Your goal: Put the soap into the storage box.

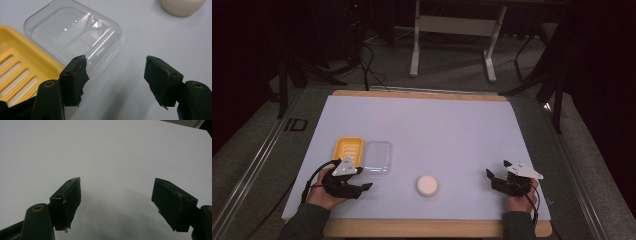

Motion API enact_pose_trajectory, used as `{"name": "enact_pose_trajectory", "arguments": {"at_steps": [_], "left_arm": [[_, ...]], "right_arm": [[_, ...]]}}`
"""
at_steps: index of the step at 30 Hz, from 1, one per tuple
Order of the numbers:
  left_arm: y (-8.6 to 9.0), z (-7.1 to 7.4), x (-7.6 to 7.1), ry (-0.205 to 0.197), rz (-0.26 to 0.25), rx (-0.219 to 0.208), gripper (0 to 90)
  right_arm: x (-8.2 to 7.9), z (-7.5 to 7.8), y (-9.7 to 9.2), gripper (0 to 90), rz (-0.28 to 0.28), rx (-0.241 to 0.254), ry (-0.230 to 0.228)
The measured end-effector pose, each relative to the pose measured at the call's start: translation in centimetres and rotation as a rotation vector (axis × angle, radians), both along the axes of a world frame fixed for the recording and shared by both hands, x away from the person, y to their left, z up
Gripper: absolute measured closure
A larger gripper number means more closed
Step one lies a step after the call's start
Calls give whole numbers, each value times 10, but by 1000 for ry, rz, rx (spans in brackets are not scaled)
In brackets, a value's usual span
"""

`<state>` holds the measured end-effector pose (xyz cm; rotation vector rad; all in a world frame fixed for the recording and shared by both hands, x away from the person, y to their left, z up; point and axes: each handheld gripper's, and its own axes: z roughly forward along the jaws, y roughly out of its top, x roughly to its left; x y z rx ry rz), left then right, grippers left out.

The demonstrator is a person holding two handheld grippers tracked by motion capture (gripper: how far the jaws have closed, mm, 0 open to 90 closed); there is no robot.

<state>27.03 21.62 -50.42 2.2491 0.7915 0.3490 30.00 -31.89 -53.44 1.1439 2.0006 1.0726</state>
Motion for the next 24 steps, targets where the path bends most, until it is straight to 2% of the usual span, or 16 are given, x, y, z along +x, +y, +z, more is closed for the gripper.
{"name": "enact_pose_trajectory", "arguments": {"at_steps": [13,24], "left_arm": [[-14,9,6,-8,-42,7,324],[-24,10,9,-7,-68,8,308]], "right_arm": [[0,0,0,230,2,-2,-1],[-1,0,-1,230,1,4,-9]]}}
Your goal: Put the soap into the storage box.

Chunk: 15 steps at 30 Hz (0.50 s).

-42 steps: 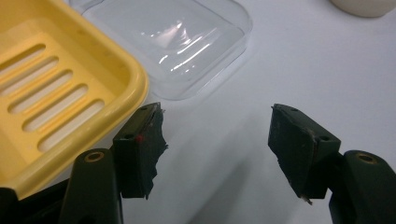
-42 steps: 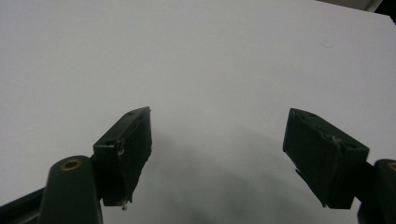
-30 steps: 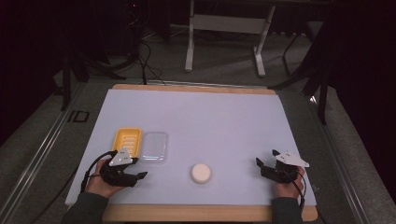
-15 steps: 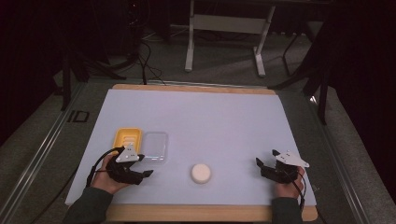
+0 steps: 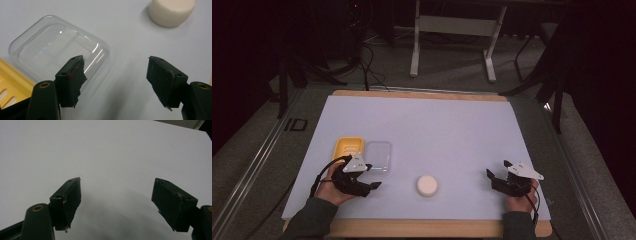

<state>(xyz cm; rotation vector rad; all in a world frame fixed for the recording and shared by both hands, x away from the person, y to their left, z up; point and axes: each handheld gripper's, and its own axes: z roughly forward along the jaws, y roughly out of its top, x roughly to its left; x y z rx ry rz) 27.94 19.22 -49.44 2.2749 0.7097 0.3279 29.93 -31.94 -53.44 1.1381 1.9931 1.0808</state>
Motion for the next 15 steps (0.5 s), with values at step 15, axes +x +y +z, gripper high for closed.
{"name": "enact_pose_trajectory", "arguments": {"at_steps": [15], "left_arm": [[-12,-3,3,15,-39,-6,297]], "right_arm": [[0,0,0,230,2,-6,0]]}}
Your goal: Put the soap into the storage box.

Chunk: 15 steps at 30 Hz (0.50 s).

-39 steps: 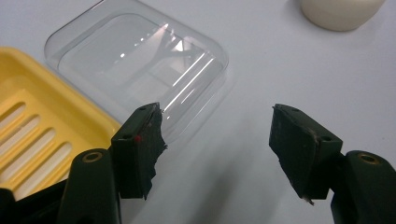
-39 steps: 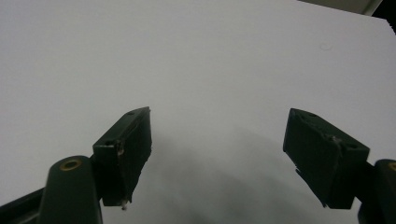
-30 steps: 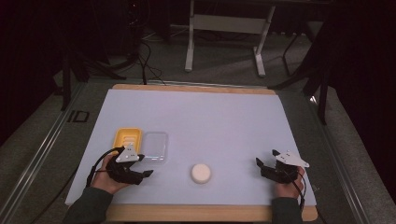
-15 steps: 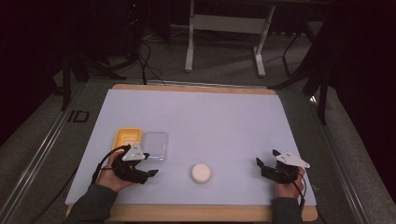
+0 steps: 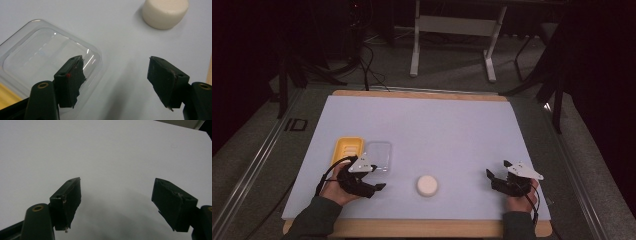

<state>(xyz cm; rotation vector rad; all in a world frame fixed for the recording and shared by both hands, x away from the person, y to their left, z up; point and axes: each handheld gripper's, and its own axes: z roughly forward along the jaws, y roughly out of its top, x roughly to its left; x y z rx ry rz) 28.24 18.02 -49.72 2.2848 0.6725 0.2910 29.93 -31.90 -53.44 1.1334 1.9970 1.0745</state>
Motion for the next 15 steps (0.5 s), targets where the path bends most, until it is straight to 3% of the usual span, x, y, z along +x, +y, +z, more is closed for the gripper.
{"name": "enact_pose_trajectory", "arguments": {"at_steps": [15], "left_arm": [[-14,0,6,6,-29,-2,275]], "right_arm": [[0,0,0,230,-2,4,4]]}}
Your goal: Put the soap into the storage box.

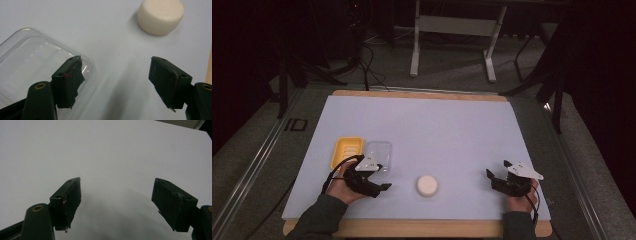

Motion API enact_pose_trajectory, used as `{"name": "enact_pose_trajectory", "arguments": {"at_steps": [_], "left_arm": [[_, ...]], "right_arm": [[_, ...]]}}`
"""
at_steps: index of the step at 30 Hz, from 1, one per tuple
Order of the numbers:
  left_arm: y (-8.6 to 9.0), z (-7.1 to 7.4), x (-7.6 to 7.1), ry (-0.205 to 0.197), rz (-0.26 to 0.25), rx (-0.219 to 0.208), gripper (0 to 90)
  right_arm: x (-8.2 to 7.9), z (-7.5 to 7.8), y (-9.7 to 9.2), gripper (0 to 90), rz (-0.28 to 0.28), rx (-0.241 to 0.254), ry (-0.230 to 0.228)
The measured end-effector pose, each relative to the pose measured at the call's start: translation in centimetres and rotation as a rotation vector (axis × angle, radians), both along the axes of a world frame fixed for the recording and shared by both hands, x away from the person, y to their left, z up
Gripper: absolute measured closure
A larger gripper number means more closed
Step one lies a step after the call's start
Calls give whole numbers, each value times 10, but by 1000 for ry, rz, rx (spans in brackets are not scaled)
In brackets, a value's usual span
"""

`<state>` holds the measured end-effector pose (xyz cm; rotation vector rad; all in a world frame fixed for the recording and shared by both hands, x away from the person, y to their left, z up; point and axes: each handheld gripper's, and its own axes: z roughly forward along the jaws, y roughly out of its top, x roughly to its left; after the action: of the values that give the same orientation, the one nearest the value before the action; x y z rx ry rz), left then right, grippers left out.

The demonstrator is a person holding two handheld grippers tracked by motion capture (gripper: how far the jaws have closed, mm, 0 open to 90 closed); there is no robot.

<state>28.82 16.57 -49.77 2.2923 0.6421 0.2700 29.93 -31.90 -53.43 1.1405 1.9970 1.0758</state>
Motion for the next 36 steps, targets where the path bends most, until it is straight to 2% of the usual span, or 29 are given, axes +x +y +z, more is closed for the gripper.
{"name": "enact_pose_trajectory", "arguments": {"at_steps": [15,36], "left_arm": [[-14,-2,2,-7,-24,-15,251],[-33,-3,5,-1,-65,-14,244]], "right_arm": [[0,0,-1,225,1,7,-5],[0,0,-1,225,1,11,-5]]}}
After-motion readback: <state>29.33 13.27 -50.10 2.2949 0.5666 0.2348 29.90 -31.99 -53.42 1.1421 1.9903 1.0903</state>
